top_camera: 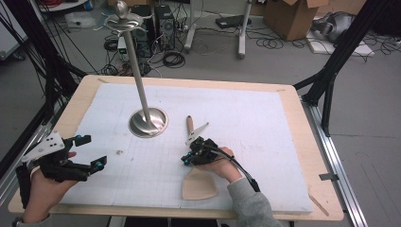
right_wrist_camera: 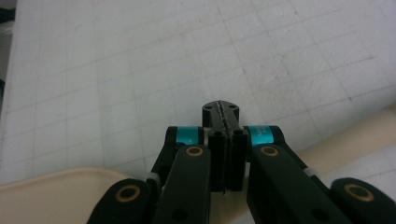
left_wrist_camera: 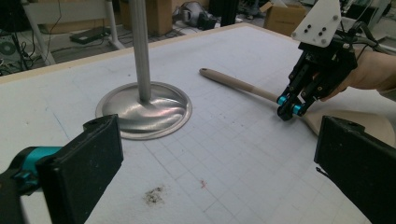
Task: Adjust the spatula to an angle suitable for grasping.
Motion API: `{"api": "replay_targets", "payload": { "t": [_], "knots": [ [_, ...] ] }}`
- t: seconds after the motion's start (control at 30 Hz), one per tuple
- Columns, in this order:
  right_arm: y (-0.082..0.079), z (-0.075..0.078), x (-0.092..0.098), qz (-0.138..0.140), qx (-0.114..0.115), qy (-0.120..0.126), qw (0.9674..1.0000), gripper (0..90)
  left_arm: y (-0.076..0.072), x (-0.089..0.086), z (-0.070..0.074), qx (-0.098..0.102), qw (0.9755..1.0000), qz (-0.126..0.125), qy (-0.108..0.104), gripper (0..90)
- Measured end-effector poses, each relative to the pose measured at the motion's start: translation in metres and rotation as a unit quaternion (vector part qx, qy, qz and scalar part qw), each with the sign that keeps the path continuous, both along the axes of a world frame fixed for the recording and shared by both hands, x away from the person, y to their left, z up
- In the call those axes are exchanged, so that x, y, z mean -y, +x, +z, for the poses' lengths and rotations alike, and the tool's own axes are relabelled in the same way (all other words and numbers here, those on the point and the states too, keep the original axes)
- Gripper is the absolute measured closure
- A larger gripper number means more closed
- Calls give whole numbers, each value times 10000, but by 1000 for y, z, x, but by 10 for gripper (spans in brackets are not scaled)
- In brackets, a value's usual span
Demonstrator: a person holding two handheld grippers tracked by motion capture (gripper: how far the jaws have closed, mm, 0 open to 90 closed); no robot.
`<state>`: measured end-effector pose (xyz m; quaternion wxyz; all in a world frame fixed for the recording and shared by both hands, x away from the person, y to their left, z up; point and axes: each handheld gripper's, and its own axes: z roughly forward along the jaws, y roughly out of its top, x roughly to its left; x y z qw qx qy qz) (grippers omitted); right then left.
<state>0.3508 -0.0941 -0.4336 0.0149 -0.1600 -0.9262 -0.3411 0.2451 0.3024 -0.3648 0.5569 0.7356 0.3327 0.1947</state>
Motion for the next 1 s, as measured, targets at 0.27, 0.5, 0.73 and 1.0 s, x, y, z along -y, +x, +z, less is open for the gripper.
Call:
{"api": "replay_targets", "payload": {
  "t": [0.27, 0.5, 0.73, 1.0],
  "knots": [
    [-3, 3, 4, 10, -1, -106, 9999, 900, 1, 2, 1, 46, 10000, -52, 18, 17],
    [-9, 4, 16, 32, -20, 3, 10000, 900, 5, 6, 0, 35, 9999, -109, 15, 18],
    [-15, 9, 21, 34, 192, -453, 9988, 900, 9, 12, 1, 32, 9998, -199, 14, 17],
    [-16, 11, 38, -93, 326, -684, 9971, 900, 14, 16, 1, 34, 9997, -260, 4, 17]
  ]
}}
